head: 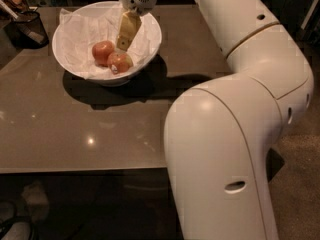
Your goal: Pick apple from white bowl
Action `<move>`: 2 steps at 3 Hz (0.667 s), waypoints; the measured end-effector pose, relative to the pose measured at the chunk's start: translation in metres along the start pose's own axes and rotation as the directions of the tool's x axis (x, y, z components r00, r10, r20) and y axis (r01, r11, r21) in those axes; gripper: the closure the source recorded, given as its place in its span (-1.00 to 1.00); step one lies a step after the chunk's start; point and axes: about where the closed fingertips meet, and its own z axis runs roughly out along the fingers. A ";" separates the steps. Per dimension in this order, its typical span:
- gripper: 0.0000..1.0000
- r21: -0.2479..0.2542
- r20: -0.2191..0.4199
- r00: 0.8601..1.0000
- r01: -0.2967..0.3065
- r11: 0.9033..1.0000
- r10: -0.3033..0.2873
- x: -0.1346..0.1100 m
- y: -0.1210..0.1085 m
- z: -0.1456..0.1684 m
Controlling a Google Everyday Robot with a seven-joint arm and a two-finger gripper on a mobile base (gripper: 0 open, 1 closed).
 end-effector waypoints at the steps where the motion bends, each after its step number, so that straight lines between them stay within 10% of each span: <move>1: -0.35 -0.027 -0.009 1.000 -0.023 0.999 0.022 0.001 0.000 0.013; 2: -0.36 -0.039 -0.018 0.999 -0.035 0.999 0.034 0.002 0.000 0.020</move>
Offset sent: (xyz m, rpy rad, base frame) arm -0.0262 -0.0179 -0.0231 -0.1159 0.1651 0.0261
